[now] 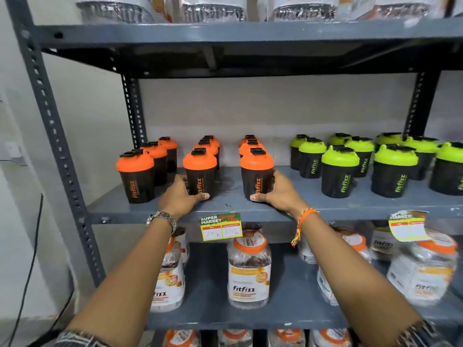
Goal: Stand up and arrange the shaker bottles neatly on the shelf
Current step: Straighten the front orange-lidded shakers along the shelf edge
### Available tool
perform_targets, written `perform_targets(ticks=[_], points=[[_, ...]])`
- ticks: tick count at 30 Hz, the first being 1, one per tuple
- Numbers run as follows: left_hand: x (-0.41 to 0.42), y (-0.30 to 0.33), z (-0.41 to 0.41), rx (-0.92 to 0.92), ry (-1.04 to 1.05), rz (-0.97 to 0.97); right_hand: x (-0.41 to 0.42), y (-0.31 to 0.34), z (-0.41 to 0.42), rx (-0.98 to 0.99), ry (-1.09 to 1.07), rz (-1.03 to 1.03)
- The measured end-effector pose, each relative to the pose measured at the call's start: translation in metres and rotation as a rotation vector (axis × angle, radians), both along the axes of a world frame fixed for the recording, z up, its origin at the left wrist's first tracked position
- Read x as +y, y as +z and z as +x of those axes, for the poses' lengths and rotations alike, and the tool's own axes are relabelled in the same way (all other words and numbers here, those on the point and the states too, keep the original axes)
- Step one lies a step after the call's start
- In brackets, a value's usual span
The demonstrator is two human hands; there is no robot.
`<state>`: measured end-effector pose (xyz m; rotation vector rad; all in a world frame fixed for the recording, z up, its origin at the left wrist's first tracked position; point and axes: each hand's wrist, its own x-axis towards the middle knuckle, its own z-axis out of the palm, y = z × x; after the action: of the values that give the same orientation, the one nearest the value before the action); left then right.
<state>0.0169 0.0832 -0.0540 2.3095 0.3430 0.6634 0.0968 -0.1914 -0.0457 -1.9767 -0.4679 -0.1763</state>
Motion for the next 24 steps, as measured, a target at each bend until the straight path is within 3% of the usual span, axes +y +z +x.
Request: perform_targets(ticks=[6,24], points=[[-0.005,0.001,-0.006,0.031,0.011,0.091,0.0,0.002,-0.006,-0.039,-0.043,-0.061],[-0.007,0.001,-0.009,0.044,0.017,0.104,0.001,0.004,-0.007,-0.016,-0.033,-0.088]])
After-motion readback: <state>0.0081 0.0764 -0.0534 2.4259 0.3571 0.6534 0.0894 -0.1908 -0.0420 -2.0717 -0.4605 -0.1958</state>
